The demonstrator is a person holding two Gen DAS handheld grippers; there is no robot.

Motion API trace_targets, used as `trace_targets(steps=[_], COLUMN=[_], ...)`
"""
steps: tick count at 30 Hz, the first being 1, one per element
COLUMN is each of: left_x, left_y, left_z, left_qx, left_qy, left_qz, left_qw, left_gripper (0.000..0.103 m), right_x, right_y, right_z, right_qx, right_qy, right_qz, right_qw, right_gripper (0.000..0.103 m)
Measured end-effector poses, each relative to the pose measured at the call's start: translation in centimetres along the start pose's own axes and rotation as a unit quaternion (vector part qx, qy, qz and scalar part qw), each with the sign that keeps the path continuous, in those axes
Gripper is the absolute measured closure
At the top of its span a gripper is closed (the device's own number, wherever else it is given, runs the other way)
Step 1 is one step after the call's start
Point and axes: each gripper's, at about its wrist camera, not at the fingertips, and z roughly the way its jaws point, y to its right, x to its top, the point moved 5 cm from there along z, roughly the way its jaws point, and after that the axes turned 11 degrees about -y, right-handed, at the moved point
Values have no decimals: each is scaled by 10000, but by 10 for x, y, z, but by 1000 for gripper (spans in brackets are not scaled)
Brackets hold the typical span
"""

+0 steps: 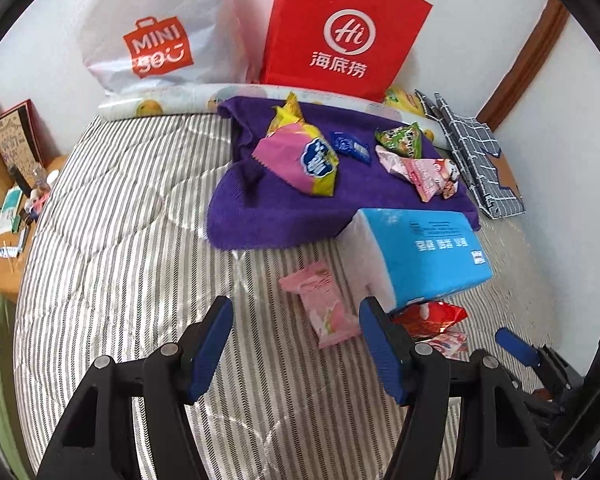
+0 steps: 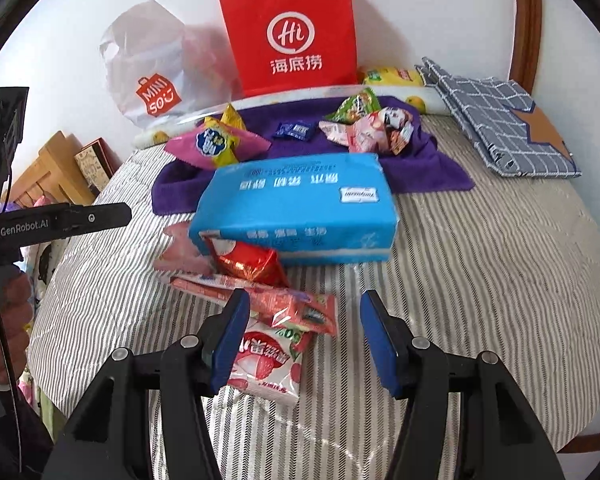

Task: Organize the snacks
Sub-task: 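Move both open tools back to the remaining snacks beside the tissue pack, then grasp the red-white strawberry candy bag with the right tool while the left tool grasps the pink packet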

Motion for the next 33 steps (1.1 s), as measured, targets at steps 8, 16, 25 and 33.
trace_targets(steps=[8,16,25,33], left_x=[-5,-12,-18,-6], left_y=[-9,-25,-23,-1], left_z=[7,8,21,35], left_qx=[-90,-52,43,-84], left_qy=[-46,-90,-231,-238], left_qz=[-111,-226,-226,-118], left_qw=[9999,9997,9995,9996], left_gripper=[39,39,39,39], right_x=[-23,-23,-28,-42], right_y=[-8,-26,-38,-34], right_z=[26,44,48,8], right_qx=[220,355,-322,184], right_qy=[-487,-561,-367,-214], right_qz=[36,95,-703,-872], right_qw=[9986,9977,9963,9958], right_gripper=[46,41,56,57])
